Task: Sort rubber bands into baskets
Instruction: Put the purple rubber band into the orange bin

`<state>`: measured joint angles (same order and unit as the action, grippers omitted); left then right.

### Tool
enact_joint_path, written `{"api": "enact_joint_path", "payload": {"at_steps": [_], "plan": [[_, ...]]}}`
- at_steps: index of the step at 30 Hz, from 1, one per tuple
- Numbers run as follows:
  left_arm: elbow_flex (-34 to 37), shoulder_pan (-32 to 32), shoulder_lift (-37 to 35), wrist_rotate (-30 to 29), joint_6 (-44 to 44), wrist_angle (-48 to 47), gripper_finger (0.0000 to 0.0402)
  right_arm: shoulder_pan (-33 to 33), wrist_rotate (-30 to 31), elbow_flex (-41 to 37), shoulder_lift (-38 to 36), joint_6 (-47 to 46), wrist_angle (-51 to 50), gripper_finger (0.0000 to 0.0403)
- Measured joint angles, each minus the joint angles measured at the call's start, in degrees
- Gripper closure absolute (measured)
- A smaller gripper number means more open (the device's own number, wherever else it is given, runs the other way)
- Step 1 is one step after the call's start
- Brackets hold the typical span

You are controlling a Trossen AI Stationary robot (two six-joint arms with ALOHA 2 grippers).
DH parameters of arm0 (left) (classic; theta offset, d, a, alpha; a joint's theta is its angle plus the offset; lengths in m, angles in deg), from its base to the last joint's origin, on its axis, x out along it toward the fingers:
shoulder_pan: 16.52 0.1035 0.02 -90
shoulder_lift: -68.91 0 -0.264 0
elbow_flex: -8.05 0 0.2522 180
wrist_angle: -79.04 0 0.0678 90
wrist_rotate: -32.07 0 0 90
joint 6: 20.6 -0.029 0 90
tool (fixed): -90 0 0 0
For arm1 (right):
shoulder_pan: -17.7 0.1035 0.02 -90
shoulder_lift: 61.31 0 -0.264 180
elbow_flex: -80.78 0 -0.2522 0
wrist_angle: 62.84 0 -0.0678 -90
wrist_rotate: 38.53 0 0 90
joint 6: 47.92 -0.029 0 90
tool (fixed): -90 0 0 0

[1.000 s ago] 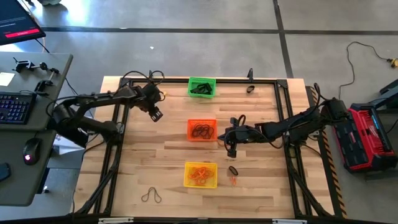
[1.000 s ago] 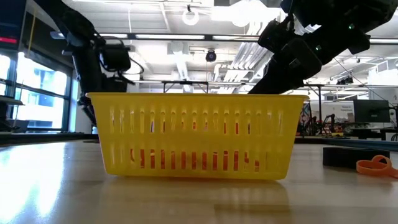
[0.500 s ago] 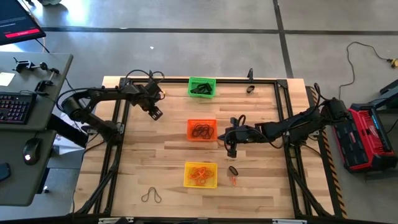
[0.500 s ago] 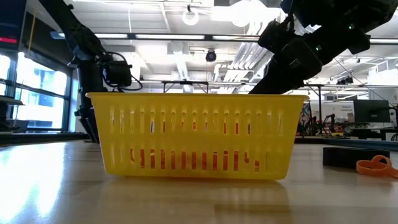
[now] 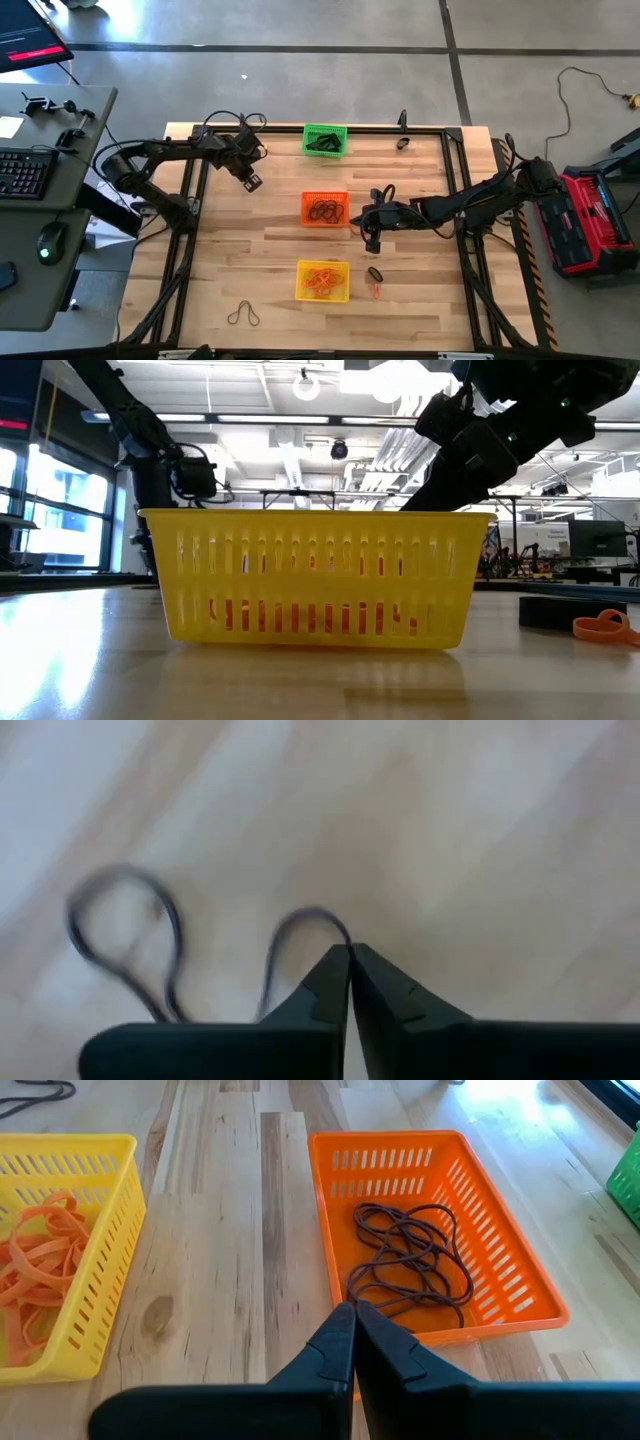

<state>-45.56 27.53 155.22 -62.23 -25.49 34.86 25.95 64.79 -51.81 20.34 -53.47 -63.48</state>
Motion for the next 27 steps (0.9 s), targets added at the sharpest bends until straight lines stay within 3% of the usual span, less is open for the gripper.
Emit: {"api": "enact_joint_path", "payload": {"at_steps": [9,20,27], "plan": [[-5.92,-5.42,-3.7,0.25,-1.39,0.24,0.0401,-0.01,-0.02,0.0,0.0,-0.6,-0.03,0.0403],[-11.47,-12.73,-10.61,5.06,0.14,-0.15,0.0401,0.0,0.05,-0.02,-1.77,-3.5,-1.53,0.0403],[-15.91,-20.62,-12.09,2.36,0.29,-0.13,0.0401,-0.01,5.49,-0.02,-6.99,-3.48,-7.2,0.0403]]}}
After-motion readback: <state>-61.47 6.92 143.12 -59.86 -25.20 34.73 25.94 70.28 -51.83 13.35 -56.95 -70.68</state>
